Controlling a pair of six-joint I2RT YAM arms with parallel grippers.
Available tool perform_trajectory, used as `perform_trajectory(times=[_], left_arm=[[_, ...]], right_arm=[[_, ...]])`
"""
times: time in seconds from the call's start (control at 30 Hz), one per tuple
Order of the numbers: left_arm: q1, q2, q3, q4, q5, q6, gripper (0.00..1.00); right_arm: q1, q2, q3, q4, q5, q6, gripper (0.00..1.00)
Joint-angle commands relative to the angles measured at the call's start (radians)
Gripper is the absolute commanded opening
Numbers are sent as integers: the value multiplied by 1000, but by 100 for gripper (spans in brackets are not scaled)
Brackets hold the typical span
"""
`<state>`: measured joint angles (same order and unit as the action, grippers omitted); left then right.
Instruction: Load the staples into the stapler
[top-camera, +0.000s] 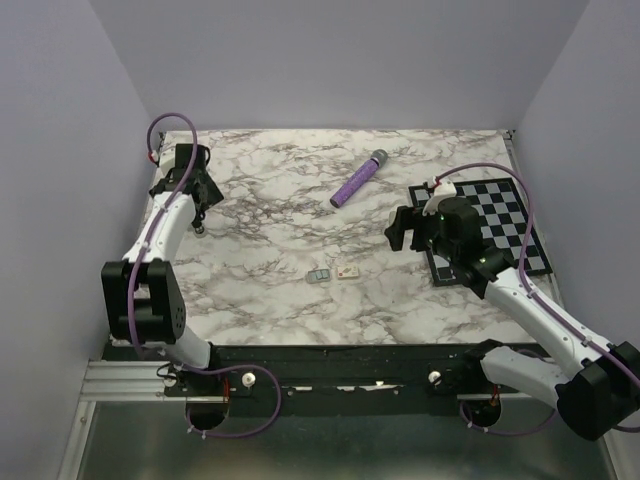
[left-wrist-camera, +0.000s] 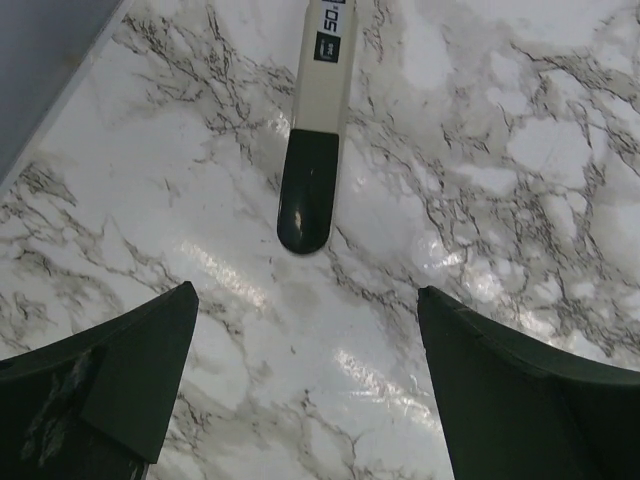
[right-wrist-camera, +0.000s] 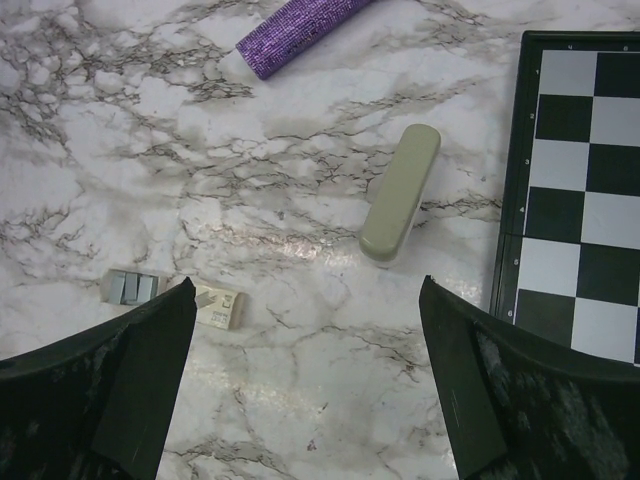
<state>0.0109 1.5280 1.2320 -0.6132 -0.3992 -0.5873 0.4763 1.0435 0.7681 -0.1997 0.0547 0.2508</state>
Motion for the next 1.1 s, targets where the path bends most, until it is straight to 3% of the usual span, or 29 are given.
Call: perform_trajectory(times=[0.0, 0.2, 0.4, 0.53, 0.63, 0.87, 1.07], left_arm=[[64, 167, 125, -56, -36, 35, 99], [113, 336, 210, -69, 58, 60, 90], [113, 394, 218, -60, 120, 64, 71], [115, 376, 193, -53, 154, 60, 40], [110, 330, 135, -46, 197, 37, 27], [60, 152, -30, -17, 312, -43, 25], [-50, 26, -175, 15, 378, -101, 25]], right_arm=[[-4, -16, -16, 37, 56, -16, 100], [-4, -22, -29, 46, 68, -13, 100], [-4, -11, -30, 46, 63, -16, 100], [-4, -2, -32, 48, 63, -15, 100], [-4, 4, -30, 48, 57, -16, 100], [-4, 12, -24, 49, 36, -15, 100], [-4, 15, -23, 49, 27, -16, 100]])
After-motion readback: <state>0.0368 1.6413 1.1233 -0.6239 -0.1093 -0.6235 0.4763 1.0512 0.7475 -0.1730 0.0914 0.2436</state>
